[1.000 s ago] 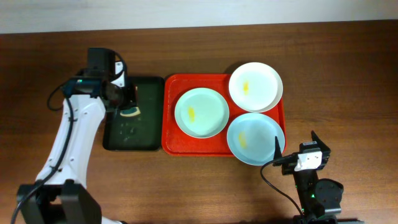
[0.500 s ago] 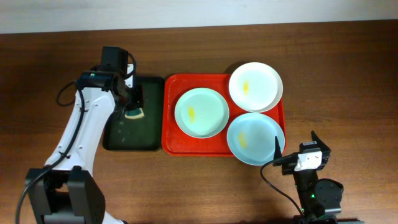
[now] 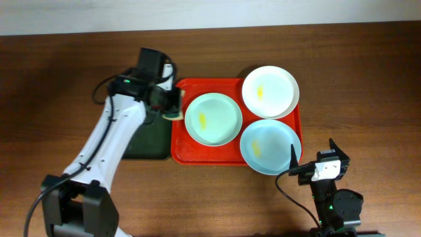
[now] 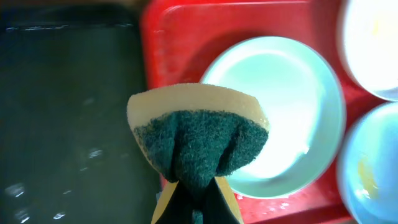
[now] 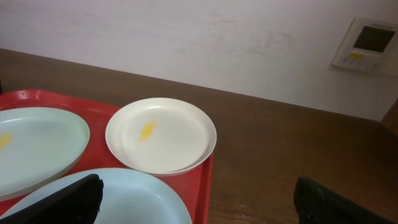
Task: Clean dirty plates on tray and stack at the side
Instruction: 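Carry the sponge with the left gripper over the pale green plate, then reach the right gripper to the pale green plate rim and grasp it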
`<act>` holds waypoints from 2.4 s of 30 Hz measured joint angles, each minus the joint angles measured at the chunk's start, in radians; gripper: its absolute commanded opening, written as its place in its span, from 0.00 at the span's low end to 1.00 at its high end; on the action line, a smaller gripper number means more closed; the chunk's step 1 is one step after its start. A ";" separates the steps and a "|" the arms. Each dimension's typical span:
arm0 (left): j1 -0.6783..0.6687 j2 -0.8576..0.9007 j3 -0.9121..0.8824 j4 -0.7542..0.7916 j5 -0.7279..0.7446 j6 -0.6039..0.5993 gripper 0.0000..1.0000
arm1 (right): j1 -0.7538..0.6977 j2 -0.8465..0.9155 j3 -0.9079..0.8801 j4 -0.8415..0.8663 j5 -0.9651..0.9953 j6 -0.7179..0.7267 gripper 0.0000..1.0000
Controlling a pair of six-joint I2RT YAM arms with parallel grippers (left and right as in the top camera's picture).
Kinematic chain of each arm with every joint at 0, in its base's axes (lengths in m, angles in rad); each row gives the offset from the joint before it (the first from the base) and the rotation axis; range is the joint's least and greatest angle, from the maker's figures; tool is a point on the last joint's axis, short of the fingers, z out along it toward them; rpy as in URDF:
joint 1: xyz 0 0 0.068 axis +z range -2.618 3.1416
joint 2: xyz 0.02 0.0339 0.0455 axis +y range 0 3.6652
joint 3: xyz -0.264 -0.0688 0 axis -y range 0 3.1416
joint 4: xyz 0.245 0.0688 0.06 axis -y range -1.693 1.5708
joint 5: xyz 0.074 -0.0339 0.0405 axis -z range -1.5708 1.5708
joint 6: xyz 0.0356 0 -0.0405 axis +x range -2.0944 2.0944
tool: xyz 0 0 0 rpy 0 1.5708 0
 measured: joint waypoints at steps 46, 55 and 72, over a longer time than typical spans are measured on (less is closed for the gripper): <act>-0.092 0.000 0.000 0.076 -0.051 -0.011 0.00 | 0.000 0.000 0.000 0.000 0.029 -0.035 0.98; -0.092 0.000 0.000 0.025 -0.064 -0.011 0.00 | 0.000 0.000 0.000 0.011 0.130 -0.158 0.98; -0.031 0.000 0.000 -0.021 -0.244 -0.082 0.00 | 0.000 0.006 0.046 -0.081 -0.203 0.106 0.99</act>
